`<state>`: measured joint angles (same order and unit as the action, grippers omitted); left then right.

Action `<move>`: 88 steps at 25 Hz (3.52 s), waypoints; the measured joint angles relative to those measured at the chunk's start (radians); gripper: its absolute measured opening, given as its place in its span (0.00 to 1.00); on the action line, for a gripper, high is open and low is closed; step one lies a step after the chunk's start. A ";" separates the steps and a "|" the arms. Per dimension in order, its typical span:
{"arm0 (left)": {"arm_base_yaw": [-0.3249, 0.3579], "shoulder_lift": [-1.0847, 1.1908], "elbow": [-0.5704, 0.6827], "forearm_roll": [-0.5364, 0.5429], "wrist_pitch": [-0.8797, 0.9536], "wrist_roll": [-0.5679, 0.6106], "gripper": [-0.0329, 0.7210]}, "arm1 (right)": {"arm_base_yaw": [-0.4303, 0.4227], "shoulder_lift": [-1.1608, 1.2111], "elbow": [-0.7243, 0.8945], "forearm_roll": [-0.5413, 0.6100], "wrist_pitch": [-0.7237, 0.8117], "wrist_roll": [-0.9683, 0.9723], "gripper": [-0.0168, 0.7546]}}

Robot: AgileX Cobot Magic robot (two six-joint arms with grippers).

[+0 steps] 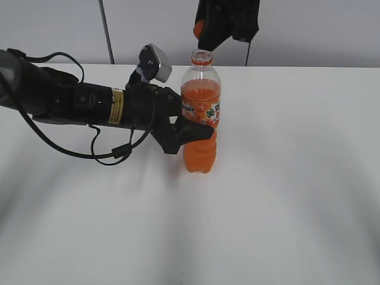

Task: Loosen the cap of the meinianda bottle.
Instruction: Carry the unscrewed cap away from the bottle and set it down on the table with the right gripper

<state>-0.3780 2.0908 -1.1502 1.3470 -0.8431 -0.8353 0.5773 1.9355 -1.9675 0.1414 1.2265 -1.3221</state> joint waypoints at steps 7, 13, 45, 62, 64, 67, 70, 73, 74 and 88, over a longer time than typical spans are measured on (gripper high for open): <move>0.000 0.000 0.000 0.000 0.000 0.000 0.62 | 0.001 -0.058 0.000 -0.018 0.000 0.345 0.38; 0.000 0.000 0.000 0.000 0.000 0.000 0.62 | 0.001 -0.109 0.000 -0.028 0.000 0.674 0.38; 0.000 0.000 0.000 0.000 0.000 0.000 0.62 | -0.551 -0.158 0.347 0.012 -0.100 1.125 0.38; 0.000 0.000 0.000 0.000 0.000 0.000 0.62 | -0.551 0.022 0.707 0.088 -0.490 1.119 0.38; 0.000 0.000 0.000 0.000 0.000 0.000 0.62 | -0.551 0.046 0.707 0.088 -0.518 1.119 0.38; 0.000 0.000 0.000 0.000 0.000 0.000 0.62 | -0.551 0.076 0.707 0.088 -0.553 1.119 0.38; 0.000 0.000 0.000 0.000 0.000 0.000 0.62 | -0.551 0.100 0.707 0.088 -0.576 1.119 0.38; 0.000 0.000 0.000 0.000 0.000 0.000 0.62 | -0.551 0.133 0.707 0.089 -0.594 1.117 0.38; 0.000 0.000 0.000 0.000 0.000 0.000 0.62 | -0.551 0.142 0.707 0.089 -0.594 1.117 0.38; 0.000 0.000 0.000 0.000 0.000 0.000 0.62 | -0.551 0.150 0.709 0.089 -0.600 1.117 0.56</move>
<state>-0.3780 2.0908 -1.1502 1.3470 -0.8431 -0.8353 0.0261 2.0853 -1.2589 0.2305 0.6263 -0.2047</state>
